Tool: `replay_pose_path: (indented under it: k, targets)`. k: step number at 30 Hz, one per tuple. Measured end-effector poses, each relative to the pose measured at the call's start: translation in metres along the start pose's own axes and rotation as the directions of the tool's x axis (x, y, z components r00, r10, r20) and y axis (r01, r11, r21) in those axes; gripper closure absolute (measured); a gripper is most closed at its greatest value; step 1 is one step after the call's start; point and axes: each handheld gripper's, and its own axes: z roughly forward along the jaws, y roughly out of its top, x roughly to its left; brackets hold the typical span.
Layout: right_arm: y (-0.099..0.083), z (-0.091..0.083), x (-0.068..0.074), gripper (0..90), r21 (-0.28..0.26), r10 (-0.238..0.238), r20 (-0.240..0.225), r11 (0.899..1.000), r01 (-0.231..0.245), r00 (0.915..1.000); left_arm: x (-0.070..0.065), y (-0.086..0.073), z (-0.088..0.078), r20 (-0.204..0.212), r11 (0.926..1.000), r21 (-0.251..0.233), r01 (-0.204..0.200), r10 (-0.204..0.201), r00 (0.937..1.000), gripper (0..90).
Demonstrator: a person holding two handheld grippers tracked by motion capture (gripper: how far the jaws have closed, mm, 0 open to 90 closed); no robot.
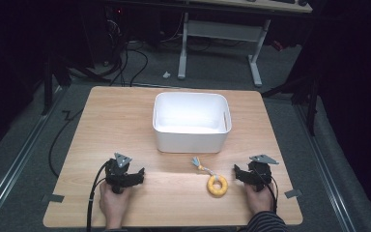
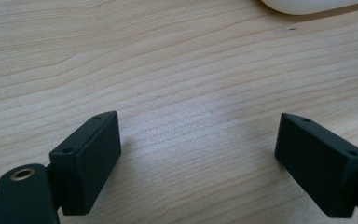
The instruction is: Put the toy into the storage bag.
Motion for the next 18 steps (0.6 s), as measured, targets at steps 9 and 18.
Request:
replay_pose_path:
  k: [9, 18]
  targets:
    - [-0.0002, -0.0005, 0.0005, 22.5, 0.002, -0.008, -0.004, 1.0, 0.008, 1.0, -0.0005, -0.0001, -0.0001, 0.002, 1.0, 0.0, -0.001, 0.001, 1.0, 14.7]
    - [-0.0016, -0.0018, -0.0003, 22.4, -0.001, -0.027, -0.024, 1.0, 0.027, 0.9993, -0.002, -0.0015, -0.0016, 0.016, 0.9999, -0.001, -0.014, 0.014, 0.9998, 14.7]
